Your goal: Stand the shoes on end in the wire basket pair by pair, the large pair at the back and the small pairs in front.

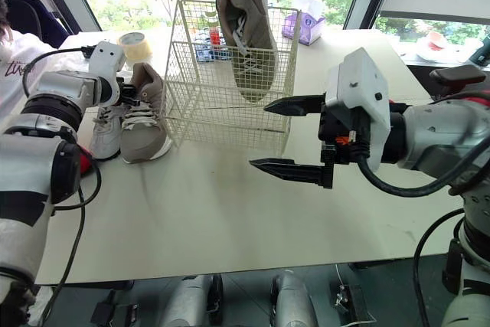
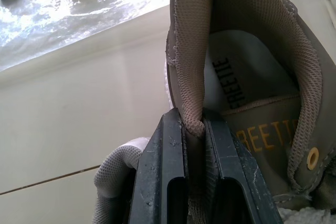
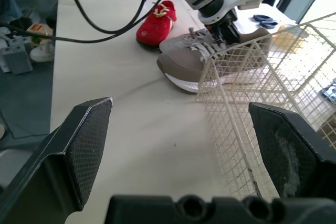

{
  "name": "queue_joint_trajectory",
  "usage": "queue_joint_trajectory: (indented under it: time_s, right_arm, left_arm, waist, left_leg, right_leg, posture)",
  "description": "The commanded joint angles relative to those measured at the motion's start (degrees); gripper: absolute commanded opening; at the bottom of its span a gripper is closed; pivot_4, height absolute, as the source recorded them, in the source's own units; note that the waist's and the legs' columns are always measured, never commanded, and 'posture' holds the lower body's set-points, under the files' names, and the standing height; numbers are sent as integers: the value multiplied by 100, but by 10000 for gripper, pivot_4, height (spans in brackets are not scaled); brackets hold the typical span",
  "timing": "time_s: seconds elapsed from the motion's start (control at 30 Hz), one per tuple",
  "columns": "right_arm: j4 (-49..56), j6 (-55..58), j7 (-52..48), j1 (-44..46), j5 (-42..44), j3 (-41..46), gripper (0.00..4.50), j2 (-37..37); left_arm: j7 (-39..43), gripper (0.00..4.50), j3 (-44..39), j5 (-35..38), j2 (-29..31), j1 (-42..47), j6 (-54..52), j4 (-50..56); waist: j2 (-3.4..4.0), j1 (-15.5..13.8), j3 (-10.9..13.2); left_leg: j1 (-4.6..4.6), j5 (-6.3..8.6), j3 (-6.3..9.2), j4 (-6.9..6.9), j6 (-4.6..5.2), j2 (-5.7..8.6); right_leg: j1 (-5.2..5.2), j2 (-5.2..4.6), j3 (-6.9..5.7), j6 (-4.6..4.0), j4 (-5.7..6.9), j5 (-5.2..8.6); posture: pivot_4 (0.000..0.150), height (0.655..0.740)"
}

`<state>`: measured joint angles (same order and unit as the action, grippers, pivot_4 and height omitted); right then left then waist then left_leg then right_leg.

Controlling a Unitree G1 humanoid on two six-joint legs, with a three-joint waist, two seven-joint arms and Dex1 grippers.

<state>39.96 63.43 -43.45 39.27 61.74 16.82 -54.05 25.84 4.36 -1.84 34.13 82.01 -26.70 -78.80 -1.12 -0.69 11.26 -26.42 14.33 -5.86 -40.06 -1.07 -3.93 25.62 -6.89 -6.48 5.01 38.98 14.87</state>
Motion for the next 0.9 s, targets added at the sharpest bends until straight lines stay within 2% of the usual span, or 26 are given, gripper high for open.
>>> queue_joint_trajectory:
  time_s: [0.03, 0.37, 0.53, 0.7, 0.9]
  right_arm:
    - [57, -151, 172, -18, 157, 173, 45000, -153]
    - [-300, -512, 57, -70, -52, -60, 45000, -417]
    - [-590, -412, 28, 60, 447, 223, 45000, -519]
    - [-1170, -435, 271, 416, 891, 665, 45000, -701]
    - [-1352, -460, 257, 629, 961, 600, 45000, -905]
  left_arm:
    - [-164, 456, -421, 23, 32, 69, 106, 13]
    - [-348, 456, -1721, 578, 569, 1342, 276, 219]
    - [-484, 456, -2194, 897, 940, 1835, 653, 473]
    - [-413, 456, -2947, 1668, 585, 2023, 2369, 1152]
    - [-539, 456, -2727, 1550, -216, 1846, 3932, 1607]
  waist:
    - [-1, -6, -1]
    - [-44, 18, 21]
    - [-44, 40, 21]
    - [-50, -21, 20]
    - [-54, -13, 19]
  left_leg:
    - [0, 3, 1, 0, 4, 0]
    - [-26, -2, -1, -3, -3, 0]
    - [-23, -1, -6, 1, -2, 0]
    - [-25, -1, -4, -6, -2, -2]
    - [-21, 0, -6, -8, 1, 3]
  right_leg:
    - [0, 0, 0, 0, 1, 0]
    - [22, 0, -1, 1, 0, -1]
    - [25, 0, 1, 2, -2, 0]
    - [23, -2, 1, 1, 1, -1]
    - [13, -8, -1, 2, 0, -1]
  posture:
    - [1500, 6938]
    - [1500, 6938]
    - [1500, 6938]
    - [1500, 6938]
    - [1500, 6938]
